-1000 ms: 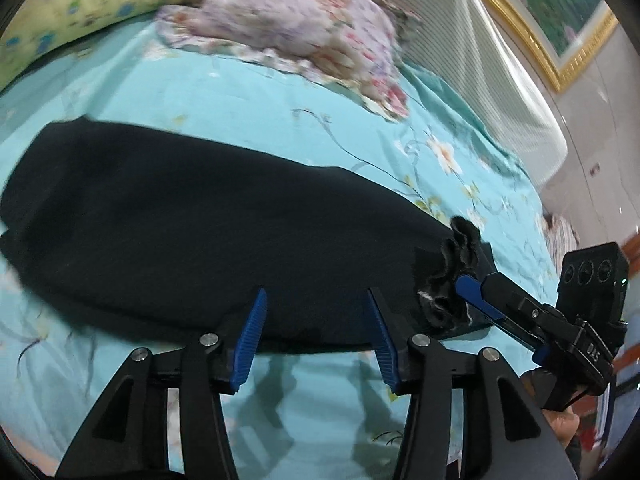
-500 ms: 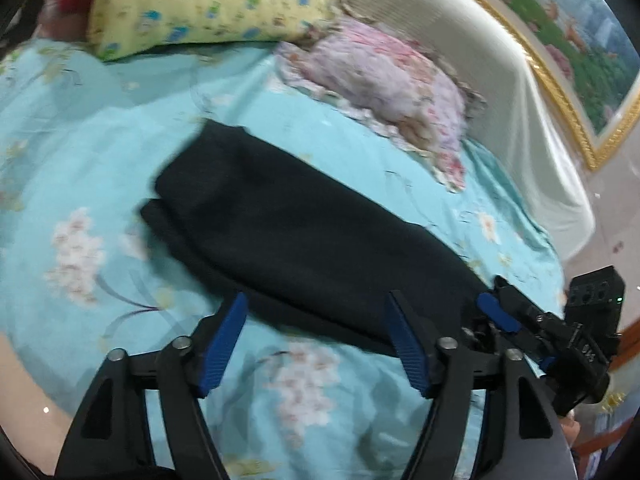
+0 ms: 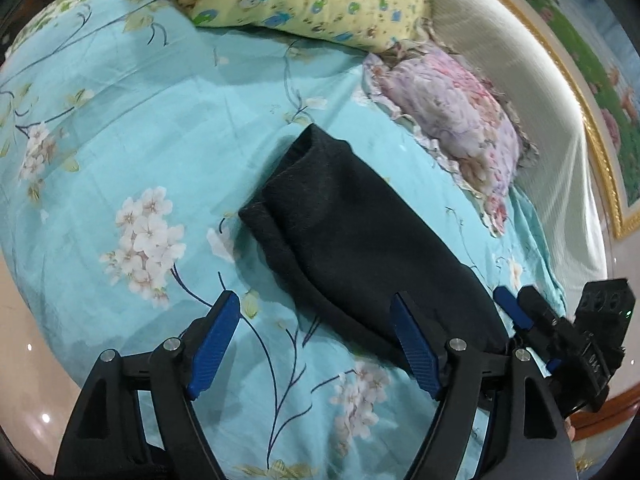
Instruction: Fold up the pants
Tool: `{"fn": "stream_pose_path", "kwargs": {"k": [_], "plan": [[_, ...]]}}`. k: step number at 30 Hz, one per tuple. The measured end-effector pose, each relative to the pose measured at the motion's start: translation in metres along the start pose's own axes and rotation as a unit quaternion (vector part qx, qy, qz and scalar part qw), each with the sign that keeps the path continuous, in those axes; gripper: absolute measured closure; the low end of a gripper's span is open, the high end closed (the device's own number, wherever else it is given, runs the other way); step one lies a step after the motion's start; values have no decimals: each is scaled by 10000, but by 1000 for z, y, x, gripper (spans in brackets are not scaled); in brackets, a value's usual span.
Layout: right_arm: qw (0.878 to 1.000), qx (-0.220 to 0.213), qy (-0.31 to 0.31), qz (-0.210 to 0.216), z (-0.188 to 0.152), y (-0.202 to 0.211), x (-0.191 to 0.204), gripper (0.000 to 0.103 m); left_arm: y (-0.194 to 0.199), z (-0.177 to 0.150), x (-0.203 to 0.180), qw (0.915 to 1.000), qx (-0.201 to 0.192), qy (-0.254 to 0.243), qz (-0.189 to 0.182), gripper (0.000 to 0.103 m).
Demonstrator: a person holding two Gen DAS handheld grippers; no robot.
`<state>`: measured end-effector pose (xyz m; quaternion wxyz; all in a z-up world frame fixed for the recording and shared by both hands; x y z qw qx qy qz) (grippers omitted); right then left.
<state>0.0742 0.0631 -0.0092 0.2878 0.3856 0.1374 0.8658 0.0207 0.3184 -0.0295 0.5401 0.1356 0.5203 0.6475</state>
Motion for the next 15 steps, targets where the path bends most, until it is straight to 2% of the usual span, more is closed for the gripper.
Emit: {"fn": "stream_pose_path", "kwargs": {"k": [6,11,15], "plan": [[9981,467,399,96,32,-35,5,44,-17,7,4,9994,140,272,144,25],[9905,1063,869,69,59,-76,9,44,-32,12,9,9981,311,504,159,25],[9846,1403,1012,247,72,-104,10,44,-41,16,10,9972,377,642,100,24]]}}
Point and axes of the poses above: each gripper's, at about its wrist camera, not at the fingertips, and y roughly against the way its jaws point, x to its left, z to its top, the point moved 1 cm from there along -y, roughly the way its jaws point, and after that the axes turned 10 degrees about z, right-handed, at the moved point
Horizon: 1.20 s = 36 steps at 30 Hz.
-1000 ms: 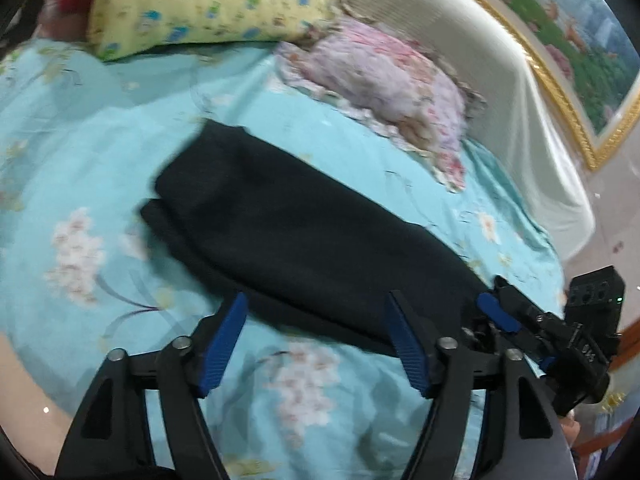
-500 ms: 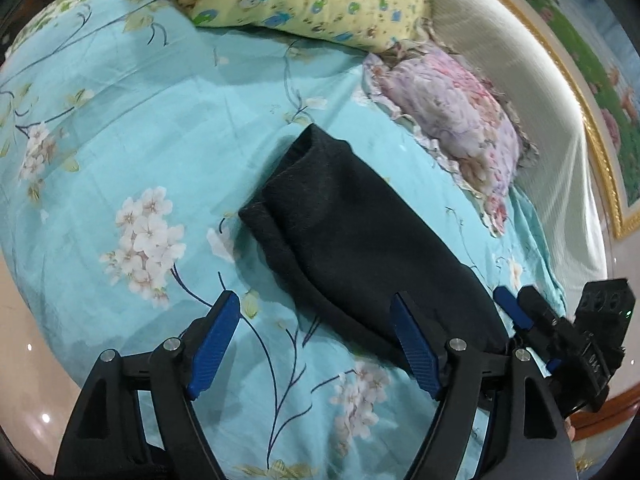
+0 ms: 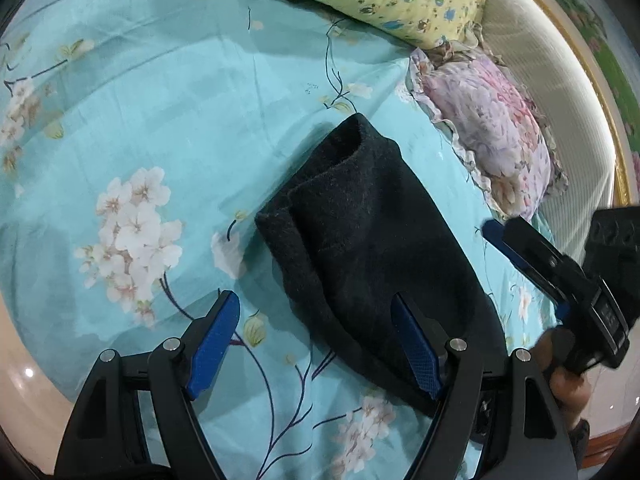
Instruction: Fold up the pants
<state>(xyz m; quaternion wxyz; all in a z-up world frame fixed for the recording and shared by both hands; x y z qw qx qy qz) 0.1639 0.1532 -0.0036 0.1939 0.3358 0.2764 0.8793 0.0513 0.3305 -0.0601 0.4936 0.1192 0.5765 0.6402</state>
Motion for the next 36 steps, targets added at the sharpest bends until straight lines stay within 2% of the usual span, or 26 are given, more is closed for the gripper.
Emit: {"fn": "stream_pose_path", "kwargs": {"k": [8,13,14,16,18,19,20,21,23,24,27,30,36], "plan": [[9960,826,289,208,35,-57,-12,44,-9,6,-1,10000,11,78,45,24],[9891,1380,419,304,41,-89,-20,44,-12,9,2,9999,-9,127,-23,24],[9877,1462,457,304,41,-94,-20,46,-13,9,1,9999,-23,127,-23,24],[9845,1637,539,319,37,-104,-19,58,-14,11,0,9999,-39,100,2,24],[9828,1720,574,352,36,-110,-17,63,-16,13,-2,10000,-28,62,46,26],[9826,1715,627,350,34,-111,-15,69,-16,14,-3,10000,-34,36,70,28],[9829,1697,611,379,34,-111,-15,70,-15,15,-4,9999,-54,0,106,38],[9836,1656,589,400,34,-108,-15,73,-16,16,-5,9998,-71,-72,153,57],[9846,1599,574,421,33,-104,-15,79,-19,18,-6,9999,7,-113,59,73],[9856,1527,572,444,32,-100,-14,80,-19,19,-6,9999,33,-96,3,77],[9887,1321,534,463,31,-86,-9,83,-8,18,-14,9995,-172,-278,-26,83],[9923,1031,494,483,32,-68,-3,83,12,16,-32,9972,-479,-579,-66,84],[9975,140,341,604,29,2,6,84,52,3,-80,9874,-936,-1193,-463,84]]}}
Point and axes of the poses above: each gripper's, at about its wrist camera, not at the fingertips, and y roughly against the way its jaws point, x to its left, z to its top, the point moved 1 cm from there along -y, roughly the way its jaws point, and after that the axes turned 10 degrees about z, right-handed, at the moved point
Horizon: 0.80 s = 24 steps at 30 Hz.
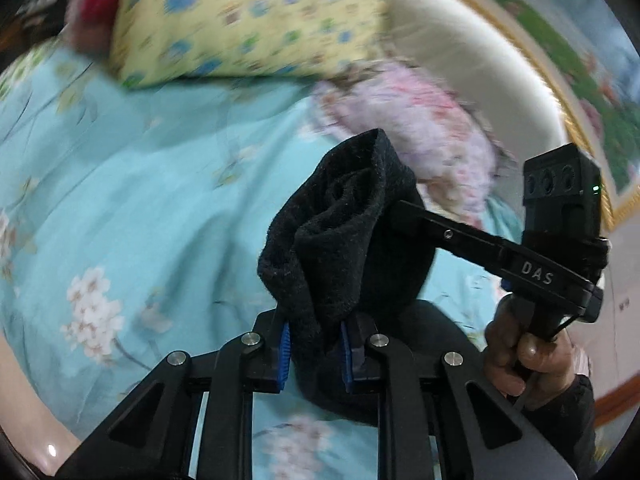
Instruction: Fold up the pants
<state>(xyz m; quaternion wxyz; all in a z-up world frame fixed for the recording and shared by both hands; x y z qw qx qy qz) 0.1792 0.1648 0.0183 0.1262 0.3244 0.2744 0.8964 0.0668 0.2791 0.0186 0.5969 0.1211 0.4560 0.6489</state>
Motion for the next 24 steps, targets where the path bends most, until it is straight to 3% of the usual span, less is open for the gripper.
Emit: {"fn": "stream_pose_path", "kwargs": {"k": [12,24], "plan": [[9921,-1207,-346,-67,-48,114,8,84,32,-20,-92,9920,-57,-906,-881,84],[9741,-2045,-890,-379,-122,190,-9,84,25,-76,-188,9707,275,-1969,-1348,84]]}}
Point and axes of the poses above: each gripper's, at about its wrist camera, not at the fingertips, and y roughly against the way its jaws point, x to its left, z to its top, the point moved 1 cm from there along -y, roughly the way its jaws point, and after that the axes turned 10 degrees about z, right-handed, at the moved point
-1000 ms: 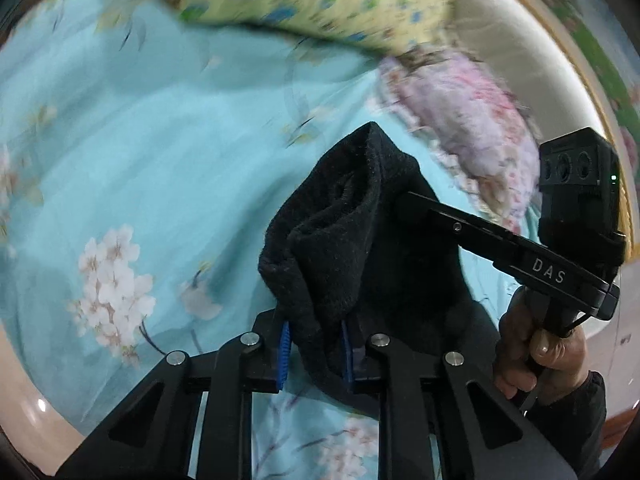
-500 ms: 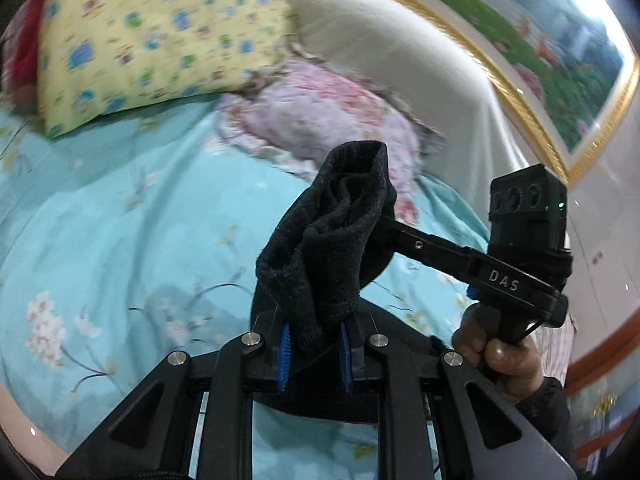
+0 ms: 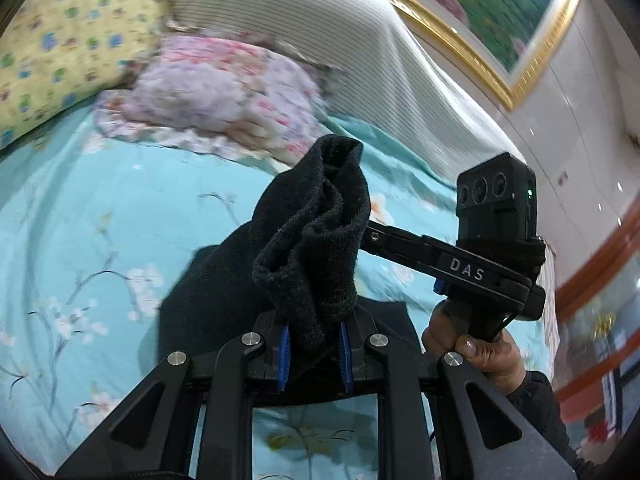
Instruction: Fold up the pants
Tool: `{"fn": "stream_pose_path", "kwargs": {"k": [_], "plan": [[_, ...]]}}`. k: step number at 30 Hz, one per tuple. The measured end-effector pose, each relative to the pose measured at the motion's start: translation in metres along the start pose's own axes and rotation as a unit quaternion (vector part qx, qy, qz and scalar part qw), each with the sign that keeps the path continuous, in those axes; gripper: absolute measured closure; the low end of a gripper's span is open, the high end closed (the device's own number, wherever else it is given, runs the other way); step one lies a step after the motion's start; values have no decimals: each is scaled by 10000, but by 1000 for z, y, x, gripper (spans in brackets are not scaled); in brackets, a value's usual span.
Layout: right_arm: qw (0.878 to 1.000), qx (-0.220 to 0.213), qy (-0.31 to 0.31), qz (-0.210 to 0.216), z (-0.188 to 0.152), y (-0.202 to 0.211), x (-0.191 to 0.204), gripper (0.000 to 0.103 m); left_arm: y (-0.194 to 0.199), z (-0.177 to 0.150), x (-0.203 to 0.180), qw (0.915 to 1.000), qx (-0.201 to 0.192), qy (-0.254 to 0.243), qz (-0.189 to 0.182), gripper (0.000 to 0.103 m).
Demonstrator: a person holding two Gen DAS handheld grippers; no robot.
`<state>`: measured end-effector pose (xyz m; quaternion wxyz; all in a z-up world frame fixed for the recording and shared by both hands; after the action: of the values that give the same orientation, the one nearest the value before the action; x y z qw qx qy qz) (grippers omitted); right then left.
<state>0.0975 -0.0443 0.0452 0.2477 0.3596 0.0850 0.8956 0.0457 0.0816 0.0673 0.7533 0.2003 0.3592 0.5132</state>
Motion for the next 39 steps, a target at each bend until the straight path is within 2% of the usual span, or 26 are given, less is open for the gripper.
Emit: {"fn": "stream_pose_path", "kwargs": {"k": [12,29,34,36,39], "plan": [[9966,-578,-523,-257,-38,65,-35,84,-37,-22,-69,9963,413,-740,-146,84],[9898,-888,-942,-602,-80,112,-69,84,-83,-49,-120,9872,721,-1421,-40,84],[9861,-995,-1129,-708,-91,121,-80,84,-96,-56,-130,9830,779,-1664,-66,80],[9844,-1005,-1203,-799,-95,124,-83,79,-101,-58,-132,9813,841,-1729,-99,72],[9765,-970,-1365,-1358,-101,130,-89,78,-109,-63,-130,9794,988,-1753,-174,66]]}}
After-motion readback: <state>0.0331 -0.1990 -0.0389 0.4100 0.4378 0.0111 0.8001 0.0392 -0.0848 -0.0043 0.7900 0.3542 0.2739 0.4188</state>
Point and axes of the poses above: each gripper's, at about its wrist camera, not at the fingertips, and y roughly against the way its jaws point, x to its left, z to its top, the point moved 1 cm from there along -y, roughly the way its jaws point, and after that the axes turned 10 degrees about z, right-handed, at the moved point
